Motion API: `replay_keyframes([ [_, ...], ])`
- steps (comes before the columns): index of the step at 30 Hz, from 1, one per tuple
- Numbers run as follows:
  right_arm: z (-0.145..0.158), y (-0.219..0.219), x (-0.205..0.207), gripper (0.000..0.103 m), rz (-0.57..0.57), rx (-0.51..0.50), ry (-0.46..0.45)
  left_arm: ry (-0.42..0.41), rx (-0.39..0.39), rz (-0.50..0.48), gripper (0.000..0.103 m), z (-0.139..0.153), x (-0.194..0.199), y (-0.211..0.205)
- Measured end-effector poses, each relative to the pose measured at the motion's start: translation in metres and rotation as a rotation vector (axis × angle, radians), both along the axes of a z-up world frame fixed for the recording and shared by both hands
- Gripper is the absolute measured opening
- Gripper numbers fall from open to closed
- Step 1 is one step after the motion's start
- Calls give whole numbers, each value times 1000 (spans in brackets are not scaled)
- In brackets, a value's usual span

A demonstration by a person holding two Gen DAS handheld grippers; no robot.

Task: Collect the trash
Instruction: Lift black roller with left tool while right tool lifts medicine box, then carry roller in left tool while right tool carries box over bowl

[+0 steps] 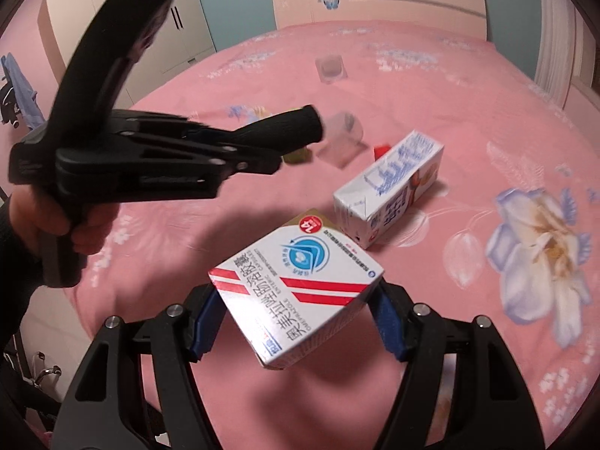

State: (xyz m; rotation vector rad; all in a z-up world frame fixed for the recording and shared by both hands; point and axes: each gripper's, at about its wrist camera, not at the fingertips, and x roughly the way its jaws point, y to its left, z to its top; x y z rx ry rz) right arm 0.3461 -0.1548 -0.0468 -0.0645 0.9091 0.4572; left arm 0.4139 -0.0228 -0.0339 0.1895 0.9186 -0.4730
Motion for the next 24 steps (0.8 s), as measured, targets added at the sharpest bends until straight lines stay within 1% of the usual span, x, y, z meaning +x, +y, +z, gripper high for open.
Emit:
replay_keyframes([
  [5, 52, -1, -33, 69, 1, -10, -80, -50, 17, 58, 39, 46, -40, 8],
  [11, 112, 0, -81, 69, 14, -17, -178, -113, 25, 108, 39, 100, -101, 20],
  [15, 142, -3, -110, 69, 24, -21, -228, -152, 23, 141, 39, 125, -142, 25],
  [19, 162, -3, -137, 69, 39, -28, -266, -189, 32, 164, 39, 143, -180, 29],
  [24, 177, 1, -175, 69, 59, -28, -284, -191, 17, 184, 39, 147, -221, 36],
])
